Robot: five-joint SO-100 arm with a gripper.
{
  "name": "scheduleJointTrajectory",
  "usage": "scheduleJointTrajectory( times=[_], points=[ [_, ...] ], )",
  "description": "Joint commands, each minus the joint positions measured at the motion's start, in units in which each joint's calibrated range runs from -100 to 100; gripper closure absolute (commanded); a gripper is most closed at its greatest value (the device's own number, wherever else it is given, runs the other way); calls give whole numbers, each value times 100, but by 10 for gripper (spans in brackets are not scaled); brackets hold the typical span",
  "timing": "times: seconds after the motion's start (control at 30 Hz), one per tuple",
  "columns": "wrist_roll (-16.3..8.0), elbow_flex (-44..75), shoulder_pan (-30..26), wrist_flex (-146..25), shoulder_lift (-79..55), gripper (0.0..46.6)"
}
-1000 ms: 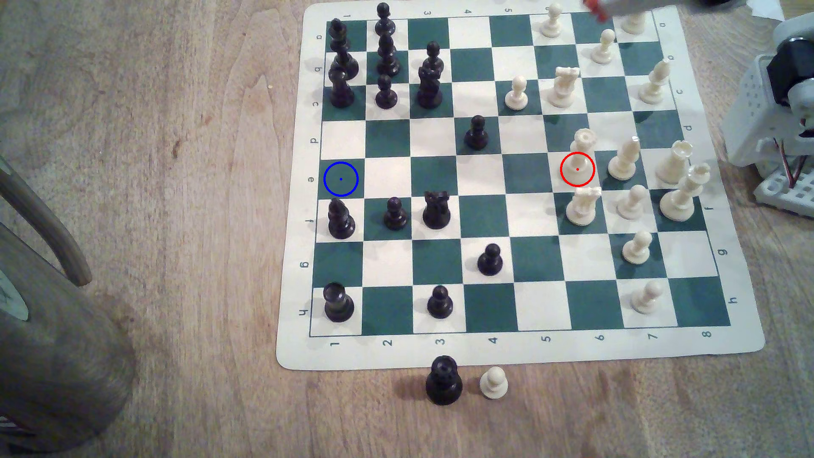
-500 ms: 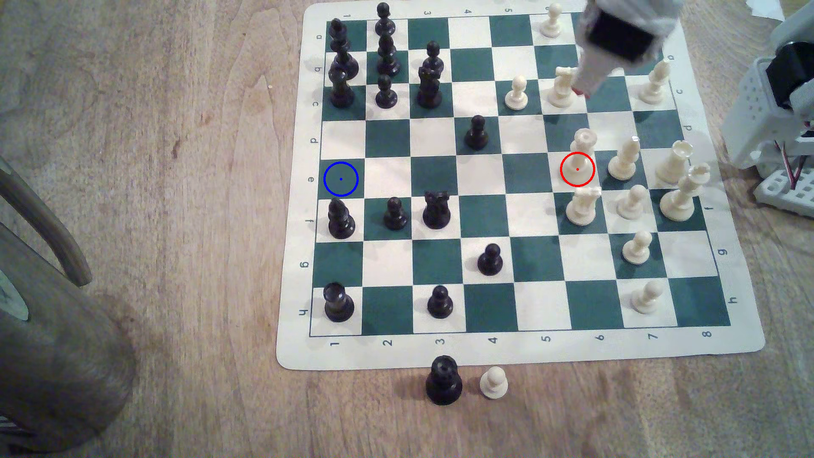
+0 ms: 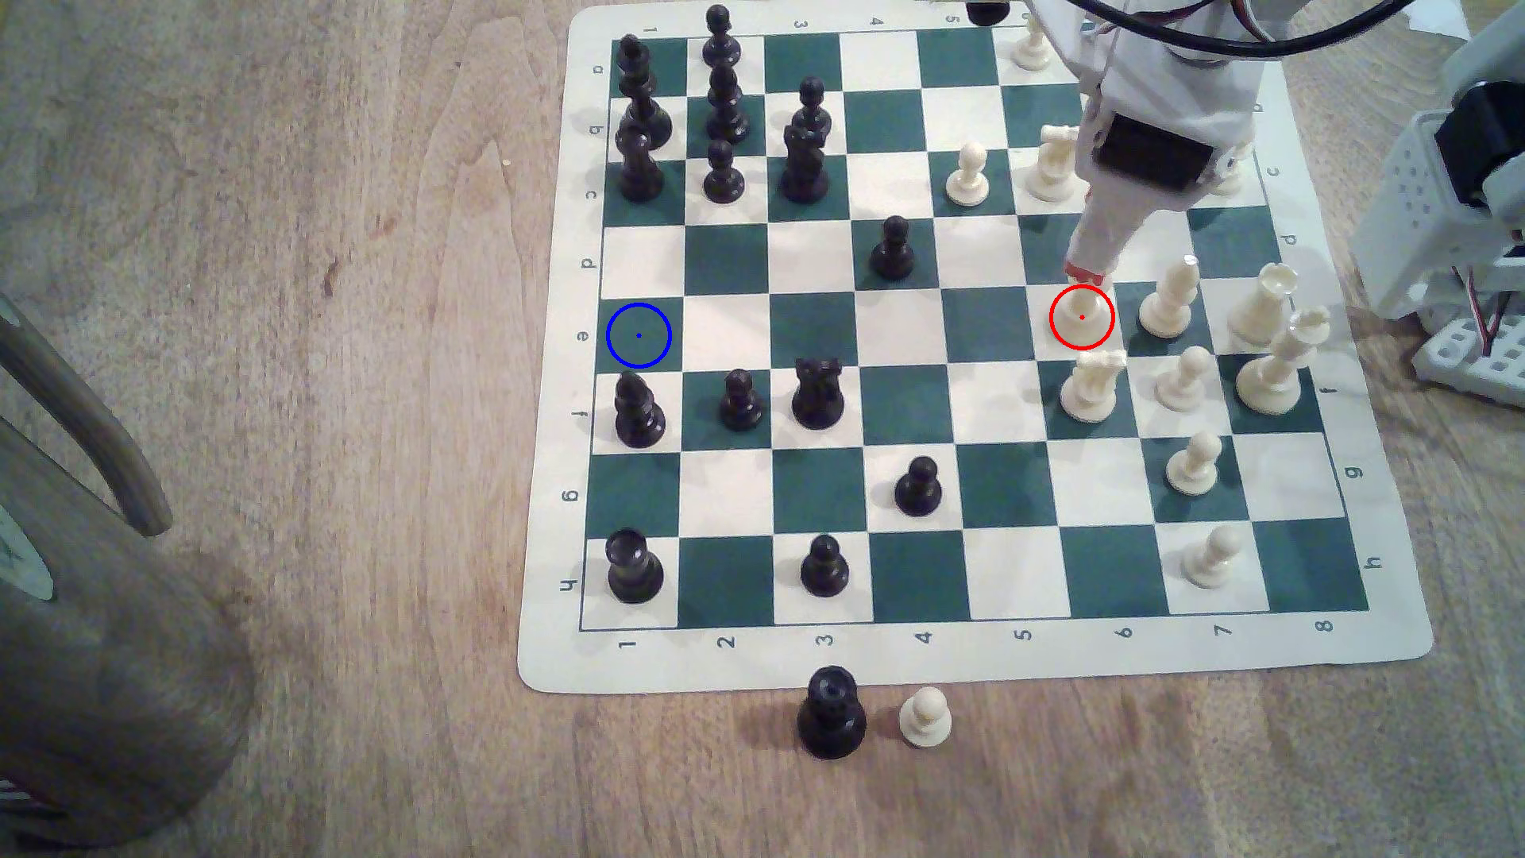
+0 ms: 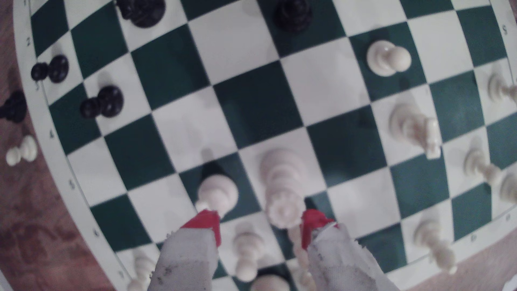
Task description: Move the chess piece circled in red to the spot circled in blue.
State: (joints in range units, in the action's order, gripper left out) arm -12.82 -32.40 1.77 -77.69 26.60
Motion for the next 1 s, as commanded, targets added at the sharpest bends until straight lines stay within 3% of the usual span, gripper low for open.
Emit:
scheduleJointTrajectory(
  times=[0.0, 0.97],
  points=[
    [44, -60, 85, 152, 14, 308],
    [59, -713, 85, 791, -580, 311]
  ],
)
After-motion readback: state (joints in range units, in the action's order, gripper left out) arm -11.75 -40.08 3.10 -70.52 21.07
